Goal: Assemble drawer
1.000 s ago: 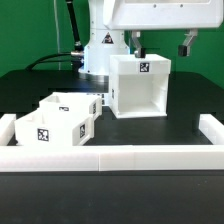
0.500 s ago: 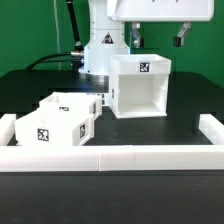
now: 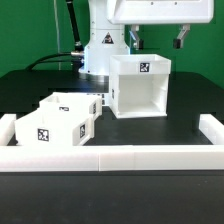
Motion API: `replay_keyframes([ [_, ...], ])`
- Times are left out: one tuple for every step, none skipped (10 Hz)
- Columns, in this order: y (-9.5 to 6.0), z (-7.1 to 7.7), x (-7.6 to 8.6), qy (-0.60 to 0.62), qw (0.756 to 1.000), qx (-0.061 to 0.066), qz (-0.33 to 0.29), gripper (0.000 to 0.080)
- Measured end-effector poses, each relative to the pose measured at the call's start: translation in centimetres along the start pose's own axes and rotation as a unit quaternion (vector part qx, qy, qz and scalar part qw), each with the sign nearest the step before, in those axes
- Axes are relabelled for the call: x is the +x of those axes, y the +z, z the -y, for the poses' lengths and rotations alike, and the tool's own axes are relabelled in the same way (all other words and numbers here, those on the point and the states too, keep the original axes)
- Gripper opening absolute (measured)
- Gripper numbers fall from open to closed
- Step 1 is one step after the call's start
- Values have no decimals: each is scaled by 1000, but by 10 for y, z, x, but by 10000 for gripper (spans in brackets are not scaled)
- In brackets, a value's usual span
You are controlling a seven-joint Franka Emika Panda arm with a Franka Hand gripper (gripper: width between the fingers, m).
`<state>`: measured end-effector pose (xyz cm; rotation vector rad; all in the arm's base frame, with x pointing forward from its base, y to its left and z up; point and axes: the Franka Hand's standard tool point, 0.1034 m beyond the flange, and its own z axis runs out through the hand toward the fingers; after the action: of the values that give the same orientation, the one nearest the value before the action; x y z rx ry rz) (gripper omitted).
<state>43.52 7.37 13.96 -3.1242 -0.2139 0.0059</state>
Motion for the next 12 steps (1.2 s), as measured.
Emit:
replay_keyframes([
  [4,4,-12,3,1000,2,7,649],
  [6,6,-21,3,1000,2,12,649],
  [11,10,-30,1,1000,2,17,649],
  [17,13,-38,2,1000,4,15,649],
  [24,18,-45,5,1000,4,14,649],
  [29,23,-47,9,1000,4,18,649],
  [32,26,-48,17,1000,4,19,649],
  [36,27,-49,20,1000,5,22,649],
  [38,27,-50,21,999,5,24,649],
  [40,26,-52,22,999,5,27,548],
  [41,26,-52,22,999,5,28,412],
  [41,26,-52,22,999,6,28,412],
])
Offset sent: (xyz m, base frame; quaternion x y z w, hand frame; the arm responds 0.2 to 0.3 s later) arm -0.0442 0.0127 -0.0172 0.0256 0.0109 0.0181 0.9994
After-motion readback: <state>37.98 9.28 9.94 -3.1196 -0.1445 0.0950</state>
